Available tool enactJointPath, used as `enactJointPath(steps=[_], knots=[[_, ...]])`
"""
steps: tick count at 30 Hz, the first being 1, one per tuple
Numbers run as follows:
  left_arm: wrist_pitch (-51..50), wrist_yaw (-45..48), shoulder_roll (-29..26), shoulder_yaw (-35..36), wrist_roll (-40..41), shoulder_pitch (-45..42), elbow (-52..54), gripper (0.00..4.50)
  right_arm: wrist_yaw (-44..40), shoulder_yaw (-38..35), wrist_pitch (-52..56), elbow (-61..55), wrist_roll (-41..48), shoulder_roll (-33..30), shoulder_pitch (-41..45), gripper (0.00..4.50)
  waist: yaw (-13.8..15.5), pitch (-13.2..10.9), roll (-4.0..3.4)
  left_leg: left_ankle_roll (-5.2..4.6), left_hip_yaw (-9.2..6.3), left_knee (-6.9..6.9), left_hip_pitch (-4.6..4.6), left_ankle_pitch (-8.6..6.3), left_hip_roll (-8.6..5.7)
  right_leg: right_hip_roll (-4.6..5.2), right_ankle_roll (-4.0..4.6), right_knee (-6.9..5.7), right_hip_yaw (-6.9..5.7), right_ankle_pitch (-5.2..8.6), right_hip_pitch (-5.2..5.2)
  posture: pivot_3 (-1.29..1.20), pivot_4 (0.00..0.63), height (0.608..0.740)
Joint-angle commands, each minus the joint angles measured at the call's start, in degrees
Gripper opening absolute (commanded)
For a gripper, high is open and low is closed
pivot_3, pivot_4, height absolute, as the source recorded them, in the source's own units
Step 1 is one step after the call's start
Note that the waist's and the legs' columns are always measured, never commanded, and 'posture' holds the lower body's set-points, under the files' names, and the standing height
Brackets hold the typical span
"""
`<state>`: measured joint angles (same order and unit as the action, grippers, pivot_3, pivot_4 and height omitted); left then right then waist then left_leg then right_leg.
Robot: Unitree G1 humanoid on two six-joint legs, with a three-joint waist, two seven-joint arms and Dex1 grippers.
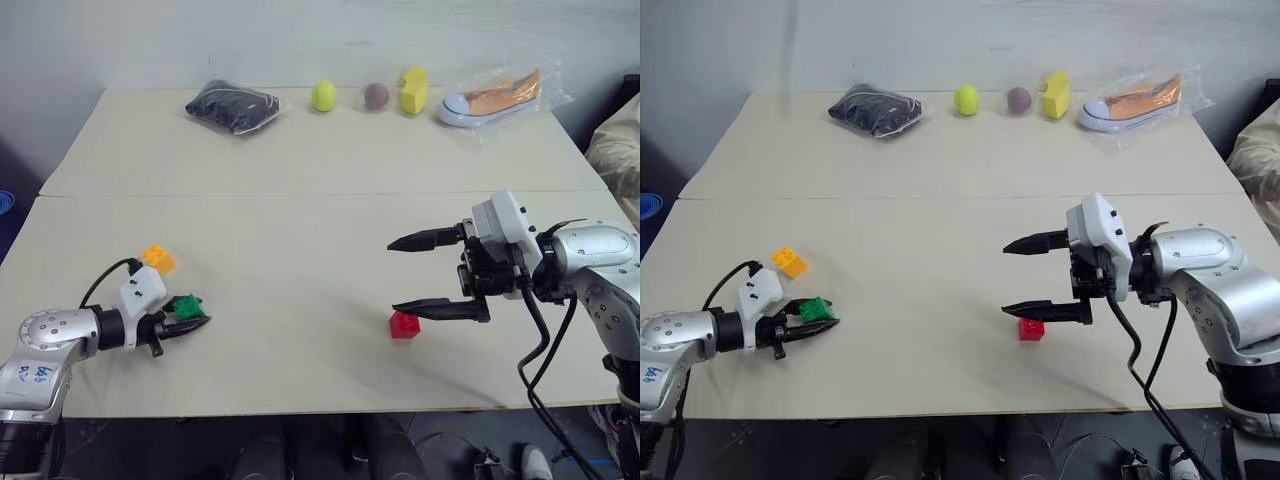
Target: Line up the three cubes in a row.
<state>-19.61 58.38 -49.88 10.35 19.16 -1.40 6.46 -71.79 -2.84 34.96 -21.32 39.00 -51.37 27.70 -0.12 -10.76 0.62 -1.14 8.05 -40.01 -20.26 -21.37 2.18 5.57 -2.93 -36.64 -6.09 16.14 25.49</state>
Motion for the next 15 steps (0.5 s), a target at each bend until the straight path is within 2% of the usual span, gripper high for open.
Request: enactJointPath(steps=[1, 4, 8, 12, 15], knots=[[-3.5, 3.6, -0.9, -4.2, 4.0, -3.9, 10.2, 1.54, -1.8, -2.8, -0.8, -0.7, 0.5, -2.6, -1.9, 4.5, 0.3, 0.0, 0.01, -0.01, -0.03, -0.02, -0.02, 0.0, 0.0, 0.01, 0.0, 0.01, -0.02, 0.0, 0.0, 0.0, 0.15, 0.74], [-4.1, 6.5, 0.3, -12.6, 1.5, -11.0, 12.4, 1.54, -2.5, -4.1, -1.3, -1.3, 0.1, -4.6, -5.0, 4.5, 0.9, 0.0, 0.01, -0.06, -0.04, -0.04, -0.02, 0.04, -0.09, 0.06, -0.05, 0.01, -0.02, -0.03, -0.03, 0.0, 0.15, 0.74], [-1.5, 8.9, 5.6, -24.0, -4.3, -21.7, 7.3, 1.54, -1.4, -6.3, -1.0, -3.0, 0.5, -5.7, -9.4, 4.5, 1.3, 0.0, 0.01, -0.1, 0.07, -0.04, 0.01, 0.07, -0.19, -0.03, -0.09, -0.02, 0.03, -0.05, -0.05, 0.0, 0.15, 0.74], [2.1, 9.6, 10.5, -30.9, -9.7, -27.5, 0.3, 1.54, 0.6, -8.2, -1.1, -5.6, 0.4, -5.7, -13.9, 4.5, 1.3, 0.0, 0.02, -0.11, 0.19, -0.04, 0.06, 0.1, -0.18, -0.14, -0.11, -0.05, 0.09, -0.06, -0.03, 0.0, 0.15, 0.74], [3.7, 8.7, 13.3, -32.5, -11.9, -29.4, -3.5, 1.54, 2.1, -9.0, -1.0, -7.5, 0.6, -5.3, -16.7, 4.5, 1.3, 0.0, 0.03, -0.13, 0.18, -0.05, 0.05, 0.11, -0.17, -0.14, -0.11, -0.05, 0.1, -0.06, -0.02, 0.0, 0.15, 0.74]])
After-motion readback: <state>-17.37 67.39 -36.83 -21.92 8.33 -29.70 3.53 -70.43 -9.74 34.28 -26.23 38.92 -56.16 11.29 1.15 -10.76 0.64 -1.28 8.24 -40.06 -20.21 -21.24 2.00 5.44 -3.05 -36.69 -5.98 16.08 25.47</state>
